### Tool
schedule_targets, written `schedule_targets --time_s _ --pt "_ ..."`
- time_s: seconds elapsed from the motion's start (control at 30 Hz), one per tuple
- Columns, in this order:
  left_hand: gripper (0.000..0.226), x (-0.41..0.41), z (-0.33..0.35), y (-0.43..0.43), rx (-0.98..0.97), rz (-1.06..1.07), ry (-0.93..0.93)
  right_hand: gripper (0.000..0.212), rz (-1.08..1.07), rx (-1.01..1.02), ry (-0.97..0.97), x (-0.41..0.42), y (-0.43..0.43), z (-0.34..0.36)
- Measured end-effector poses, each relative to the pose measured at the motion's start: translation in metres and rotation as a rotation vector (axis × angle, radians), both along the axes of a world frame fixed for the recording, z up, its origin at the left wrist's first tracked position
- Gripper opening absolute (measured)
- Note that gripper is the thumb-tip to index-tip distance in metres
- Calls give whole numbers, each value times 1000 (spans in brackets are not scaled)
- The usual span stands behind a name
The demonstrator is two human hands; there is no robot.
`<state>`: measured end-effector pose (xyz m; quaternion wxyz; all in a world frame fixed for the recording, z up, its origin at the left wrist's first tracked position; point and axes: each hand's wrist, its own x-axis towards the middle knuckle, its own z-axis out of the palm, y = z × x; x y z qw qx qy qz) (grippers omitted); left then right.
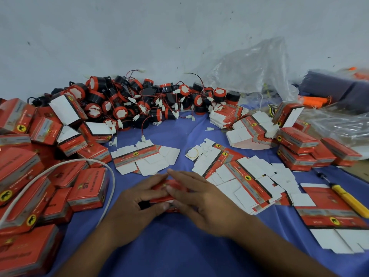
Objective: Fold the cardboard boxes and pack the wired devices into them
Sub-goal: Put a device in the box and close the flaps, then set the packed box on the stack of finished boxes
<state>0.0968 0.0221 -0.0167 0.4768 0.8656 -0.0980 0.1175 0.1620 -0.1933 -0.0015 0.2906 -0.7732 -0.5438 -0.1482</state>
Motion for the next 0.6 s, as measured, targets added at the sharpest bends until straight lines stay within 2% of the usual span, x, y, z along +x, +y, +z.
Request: schedule_targets --time_s 0.07,0.17,0.23,0.3,0.47,0.6 --pt "47 0 -1 -1 19 12 -6 38 0 40 162 -2 -1 -4" --pt "45 0 -1 -3 0 48 -17 38 -78 234 508 -4 0 -3" --pt "46 0 0 -3 -24 67 -8 35 -112 301 611 -3 2 -4" --pt "45 0 -1 -3 0 70 -21 26 -107 302 607 -1 2 -5" --pt "45 -1 0 -3 40 61 -42 18 -46 125 393 4 -5 -4" --pt "46 -1 0 -4 42 61 -47 17 -37 143 438 5 -4 -2"
